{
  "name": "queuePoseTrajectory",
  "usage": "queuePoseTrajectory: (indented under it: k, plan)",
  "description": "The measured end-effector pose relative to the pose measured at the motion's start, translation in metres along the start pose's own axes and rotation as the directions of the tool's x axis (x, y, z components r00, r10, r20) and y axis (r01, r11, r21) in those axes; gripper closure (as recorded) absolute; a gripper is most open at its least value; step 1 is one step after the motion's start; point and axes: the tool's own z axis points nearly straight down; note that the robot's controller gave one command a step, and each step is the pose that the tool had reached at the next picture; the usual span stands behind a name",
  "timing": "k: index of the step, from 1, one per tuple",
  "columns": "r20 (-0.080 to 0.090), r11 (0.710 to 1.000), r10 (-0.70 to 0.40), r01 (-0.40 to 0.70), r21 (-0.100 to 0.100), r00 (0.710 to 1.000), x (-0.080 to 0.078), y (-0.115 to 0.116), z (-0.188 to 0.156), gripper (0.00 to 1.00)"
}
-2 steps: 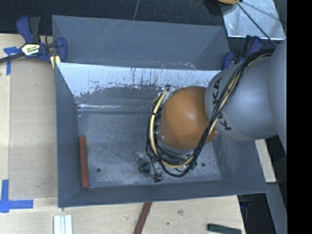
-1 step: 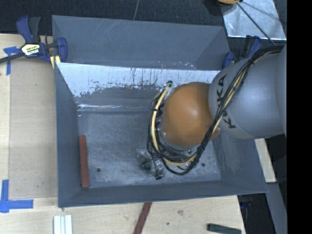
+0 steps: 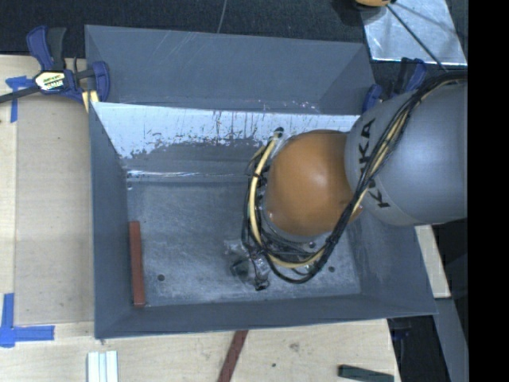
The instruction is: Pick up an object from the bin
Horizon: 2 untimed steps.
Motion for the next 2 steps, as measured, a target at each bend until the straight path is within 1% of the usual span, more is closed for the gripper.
queuePoseTrajectory:
  k: [1,2]
  plan:
    - [0.002,1.000,0.000,0.000,0.000,1.000,-0.0004,-0.0001,-0.0100,1.00]
    - [-0.004,1.000,0.001,-0.001,-0.001,1.000,0.0005,0.0003,-0.0180,1.00]
